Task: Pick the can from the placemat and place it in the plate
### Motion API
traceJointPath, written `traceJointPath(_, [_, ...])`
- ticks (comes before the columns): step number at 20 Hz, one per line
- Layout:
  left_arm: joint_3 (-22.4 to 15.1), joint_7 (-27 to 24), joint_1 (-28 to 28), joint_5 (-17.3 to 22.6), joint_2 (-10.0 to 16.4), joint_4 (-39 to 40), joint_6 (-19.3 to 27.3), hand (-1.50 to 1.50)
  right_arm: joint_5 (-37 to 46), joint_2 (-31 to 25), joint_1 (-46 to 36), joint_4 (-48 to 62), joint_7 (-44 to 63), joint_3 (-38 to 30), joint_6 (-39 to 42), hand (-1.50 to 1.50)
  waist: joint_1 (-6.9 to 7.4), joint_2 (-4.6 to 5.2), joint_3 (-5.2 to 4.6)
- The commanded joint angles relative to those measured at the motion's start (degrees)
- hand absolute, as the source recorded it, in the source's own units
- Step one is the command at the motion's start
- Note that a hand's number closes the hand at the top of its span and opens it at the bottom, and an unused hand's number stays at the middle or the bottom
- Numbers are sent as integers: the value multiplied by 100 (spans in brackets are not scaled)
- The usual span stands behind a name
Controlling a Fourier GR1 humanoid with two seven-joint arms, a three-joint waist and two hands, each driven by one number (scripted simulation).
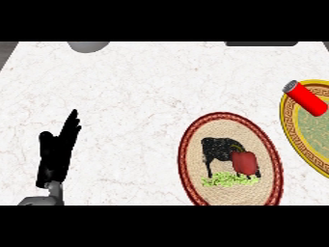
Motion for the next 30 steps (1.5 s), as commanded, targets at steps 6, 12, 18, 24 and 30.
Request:
traceJointPath(6, [-40,679,-304,-159,-115,-340,125,0,35,22,107,106,-23,424,-695,-150,-4,-3,0])
traceJointPath(12, [-61,340,-33,-176,-148,-269,-14,0,4,-359,109,739,-310,500,-803,-150,3,3,1])
traceJointPath(18, [-219,103,521,-283,-259,-627,-4,0,62,-580,80,1112,-401,606,-1071,-150,19,0,2])
traceJointPath(24, [177,-145,-277,-139,-180,408,-76,0,92,-708,11,2130,-1265,630,-1292,-150,32,21,7])
traceJointPath(30, [-62,299,1,-230,-297,-388,-11,0,19,-1100,-71,2711,-1479,596,-1307,-150,57,16,11])
